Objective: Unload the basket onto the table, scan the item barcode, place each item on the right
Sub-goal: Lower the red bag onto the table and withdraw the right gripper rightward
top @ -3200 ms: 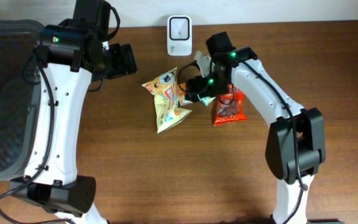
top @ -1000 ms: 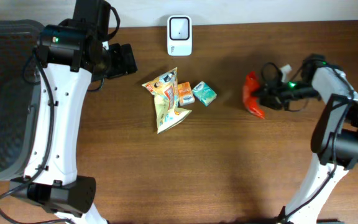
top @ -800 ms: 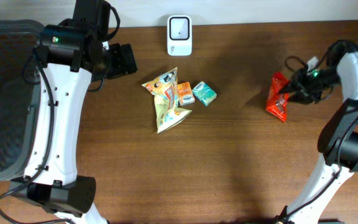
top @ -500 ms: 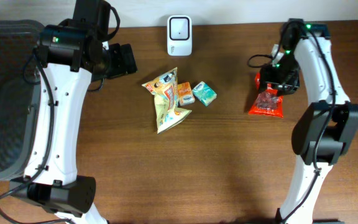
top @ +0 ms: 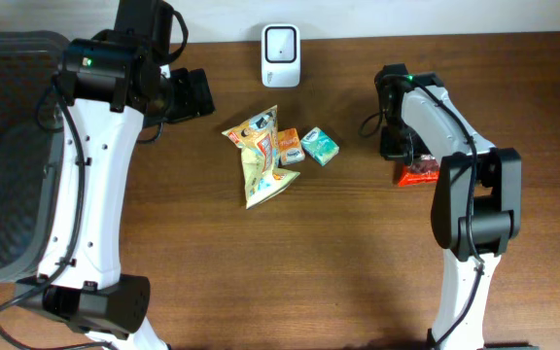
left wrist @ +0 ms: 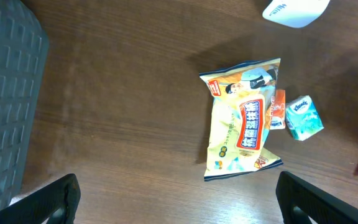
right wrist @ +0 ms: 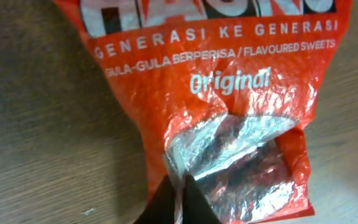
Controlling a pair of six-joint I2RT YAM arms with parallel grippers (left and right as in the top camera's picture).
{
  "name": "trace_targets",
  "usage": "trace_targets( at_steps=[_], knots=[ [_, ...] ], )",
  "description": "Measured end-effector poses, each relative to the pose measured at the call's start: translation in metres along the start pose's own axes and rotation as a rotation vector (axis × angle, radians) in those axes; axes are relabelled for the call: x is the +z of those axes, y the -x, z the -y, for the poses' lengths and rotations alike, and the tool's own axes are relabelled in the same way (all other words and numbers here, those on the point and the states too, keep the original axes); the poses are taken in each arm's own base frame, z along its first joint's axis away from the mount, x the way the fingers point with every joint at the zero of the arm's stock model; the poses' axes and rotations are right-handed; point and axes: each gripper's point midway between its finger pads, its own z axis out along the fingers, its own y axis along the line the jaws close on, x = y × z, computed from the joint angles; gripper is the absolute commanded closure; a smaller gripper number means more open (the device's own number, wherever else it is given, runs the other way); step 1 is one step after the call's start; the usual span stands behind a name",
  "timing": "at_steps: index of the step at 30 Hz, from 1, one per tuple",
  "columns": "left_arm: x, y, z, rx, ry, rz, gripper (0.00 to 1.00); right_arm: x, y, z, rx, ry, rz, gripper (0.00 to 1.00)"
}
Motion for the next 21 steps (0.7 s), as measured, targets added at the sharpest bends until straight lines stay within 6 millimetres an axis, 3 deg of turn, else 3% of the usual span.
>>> trace_targets(
  at_steps=[3,4,6,8,10,11,12,14,15,18,21],
  knots=[
    [0.000,0.000,0.000,0.000,0.000,0.000,0.01,-0.006,-0.007,-0.011,-0.017,0.073,-0.043,0.96],
    [0.000,0.000,0.000,0.000,0.000,0.000,0.01,-0.024,-0.006,-0.030,-0.049,0.211,-0.064,0.96],
    [0.000,0.000,0.000,0.000,0.000,-0.001,0.01,-0.051,-0.001,-0.048,-0.082,0.357,-0.061,0.96],
    [0.000,0.000,0.000,0.000,0.000,-0.001,0.01,-0.094,0.005,-0.072,-0.132,0.567,-0.040,0.96],
    [0.000,0.000,0.000,0.000,0.000,-0.001,0.01,-0.126,-0.002,-0.094,-0.192,0.767,-0.051,0.96],
    [0.000,0.000,0.000,0.000,0.001,-0.001,0.01,-0.133,-0.005,-0.100,-0.211,0.818,-0.060,0.93],
    [0.000,0.000,0.000,0.000,0.001,-0.001,0.01,-0.135,-0.007,-0.102,-0.228,0.839,-0.059,0.66],
    [0.000,0.000,0.000,0.000,0.001,-0.001,0.01,-0.128,-0.004,-0.095,-0.240,0.780,-0.042,0.38],
    [0.000,0.000,0.000,0.000,0.001,-0.001,0.01,-0.116,-0.003,-0.082,-0.223,0.675,-0.043,0.27],
    [0.000,0.000,0.000,0.000,0.001,-0.001,0.01,-0.094,0.008,-0.045,-0.160,0.491,-0.027,0.25],
    [0.000,0.000,0.000,0.000,0.001,-0.001,0.01,-0.082,0.018,-0.010,-0.086,0.507,-0.039,0.24]
  ],
)
